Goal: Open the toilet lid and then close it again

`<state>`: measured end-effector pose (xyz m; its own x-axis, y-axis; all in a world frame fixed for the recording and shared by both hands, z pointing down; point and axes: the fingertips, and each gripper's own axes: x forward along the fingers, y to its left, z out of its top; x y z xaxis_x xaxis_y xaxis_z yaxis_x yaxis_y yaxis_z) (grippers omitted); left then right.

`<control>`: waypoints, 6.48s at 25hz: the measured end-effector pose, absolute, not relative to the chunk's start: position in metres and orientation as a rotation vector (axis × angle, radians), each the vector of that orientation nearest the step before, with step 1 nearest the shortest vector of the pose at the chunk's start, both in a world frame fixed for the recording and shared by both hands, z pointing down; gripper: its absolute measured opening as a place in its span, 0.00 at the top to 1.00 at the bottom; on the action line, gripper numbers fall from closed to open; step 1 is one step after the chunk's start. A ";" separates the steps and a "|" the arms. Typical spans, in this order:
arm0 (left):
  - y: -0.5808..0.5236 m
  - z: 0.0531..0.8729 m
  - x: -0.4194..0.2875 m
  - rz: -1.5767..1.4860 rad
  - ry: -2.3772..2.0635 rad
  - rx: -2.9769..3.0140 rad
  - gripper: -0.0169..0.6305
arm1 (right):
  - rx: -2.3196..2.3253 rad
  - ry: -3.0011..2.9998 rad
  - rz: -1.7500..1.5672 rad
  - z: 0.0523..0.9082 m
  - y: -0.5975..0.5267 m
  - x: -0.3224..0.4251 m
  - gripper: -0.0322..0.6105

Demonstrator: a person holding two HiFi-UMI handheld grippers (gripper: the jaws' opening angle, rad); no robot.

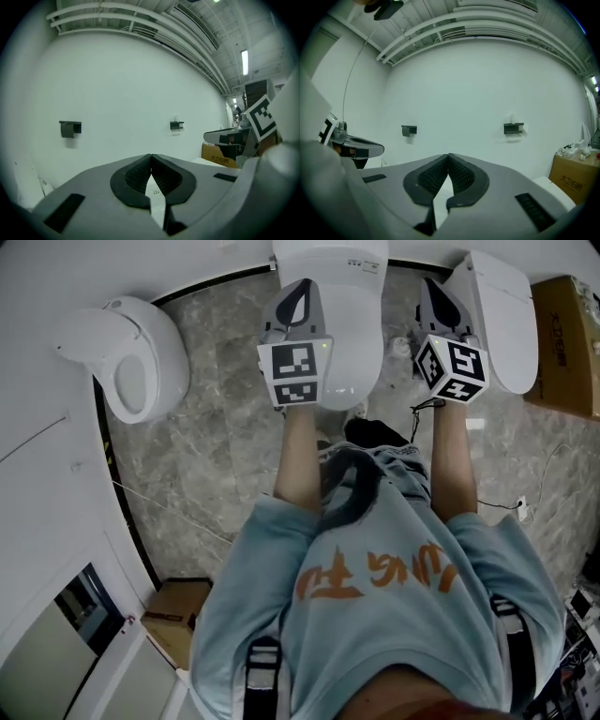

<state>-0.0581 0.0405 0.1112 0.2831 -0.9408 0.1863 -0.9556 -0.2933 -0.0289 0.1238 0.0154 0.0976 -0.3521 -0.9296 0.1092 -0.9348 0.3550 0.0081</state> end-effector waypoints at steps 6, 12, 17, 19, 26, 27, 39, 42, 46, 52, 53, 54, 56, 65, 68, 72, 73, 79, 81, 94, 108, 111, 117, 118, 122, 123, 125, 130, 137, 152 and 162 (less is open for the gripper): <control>0.007 0.109 -0.050 0.394 -1.868 2.441 0.93 | 1.671 -2.635 0.177 0.103 -0.041 0.113 0.93; -0.019 0.118 -0.055 0.432 -1.844 2.423 0.93 | 1.660 -2.629 0.234 0.114 -0.072 0.114 0.93; -0.036 0.146 -0.063 0.477 -1.764 2.418 0.93 | 1.562 -2.628 0.278 0.139 -0.084 0.089 0.93; -0.033 0.170 -0.065 0.507 -1.719 2.380 0.93 | 1.511 -2.598 0.328 0.164 -0.078 0.081 0.93; -0.018 0.268 -0.072 0.613 -1.596 2.254 0.93 | 1.469 -2.442 0.521 0.264 -0.060 0.087 0.93; -0.013 0.283 -0.072 0.641 -1.571 2.244 0.93 | 1.464 -2.415 0.549 0.279 -0.056 0.088 0.93; 0.084 0.449 -0.038 1.090 -1.066 2.342 0.93 | 1.065 -2.250 0.615 0.437 0.045 0.057 0.93; 0.107 0.484 -0.029 1.163 -0.929 2.392 0.91 | 0.935 -2.226 0.569 0.470 0.067 0.050 0.90; 0.145 0.533 -0.017 1.357 -0.685 2.480 0.75 | 0.683 -2.177 0.487 0.523 0.106 0.039 0.78; 0.187 0.611 -0.017 1.568 -0.439 2.501 0.54 | 0.297 -2.122 0.257 0.607 0.169 0.030 0.56; 0.194 0.622 -0.018 1.593 -0.410 2.492 0.49 | 0.248 -2.110 0.225 0.618 0.179 0.029 0.55; 0.199 0.631 -0.020 1.619 -0.383 2.488 0.46 | 0.211 -2.101 0.199 0.628 0.187 0.029 0.55; 0.205 0.649 -0.022 1.677 -0.340 2.500 0.44 | 0.167 -2.085 0.143 0.645 0.197 0.026 0.54; 0.232 0.709 -0.011 1.836 -0.215 2.596 0.39 | 0.085 -1.987 -0.160 0.712 0.222 0.023 0.31; 0.232 0.720 -0.008 1.855 -0.224 2.606 0.39 | 0.088 -1.994 -0.201 0.722 0.221 0.020 0.29; 0.231 0.727 -0.007 1.866 -0.223 2.633 0.39 | 0.109 -1.986 -0.281 0.728 0.221 0.018 0.27; 0.231 0.728 -0.009 1.894 -0.230 2.635 0.39 | 0.113 -1.966 -0.297 0.730 0.222 0.018 0.26; 0.231 0.731 -0.009 2.002 -0.246 2.602 0.39 | 0.116 -1.895 -0.288 0.729 0.219 0.021 0.26; 0.231 0.730 -0.008 2.003 -0.249 2.590 0.39 | 0.115 -1.885 -0.283 0.727 0.218 0.021 0.26; 0.227 0.664 -0.016 1.967 -0.295 2.598 0.39 | 0.072 -1.949 -0.288 0.654 0.210 0.015 0.26; 0.184 0.568 -0.022 1.985 -0.537 2.554 0.48 | 0.132 -2.068 -0.287 0.526 0.172 0.011 0.25; 0.173 0.536 -0.023 1.981 -0.606 2.557 0.58 | 0.208 -2.121 -0.248 0.493 0.157 0.014 0.26; 0.135 0.485 -0.025 2.036 -0.764 2.557 0.65 | 0.220 -2.194 -0.304 0.443 0.132 0.016 0.33; 0.131 0.478 -0.024 2.038 -0.774 2.558 0.65 | 0.213 -2.205 -0.321 0.436 0.130 0.016 0.36; 0.112 0.452 -0.023 2.008 -0.854 2.543 0.65 | 0.258 -2.189 -0.398 0.421 0.119 0.022 0.46; 0.104 0.445 -0.023 1.977 -0.896 2.531 0.65 | 0.298 -2.178 -0.421 0.419 0.112 0.024 0.52; 0.088 0.432 -0.024 1.933 -0.974 2.509 0.65 | 0.397 -2.173 -0.442 0.410 0.097 0.027 0.60; 0.055 0.395 -0.030 1.864 -1.112 2.487 0.67 | 0.575 -2.166 -0.452 0.374 0.064 0.026 0.68; 0.005 0.370 -0.026 1.676 -1.280 2.442 0.80 | 0.830 -2.211 -0.207 0.344 0.007 0.033 0.71; -0.132 0.334 -0.035 1.762 -1.341 2.597 0.75 | 1.000 -2.157 -0.268 0.305 -0.135 0.021 0.68; -0.206 0.339 -0.037 1.748 -1.241 2.655 0.73 | 1.014 -2.079 -0.317 0.312 -0.214 0.014 0.63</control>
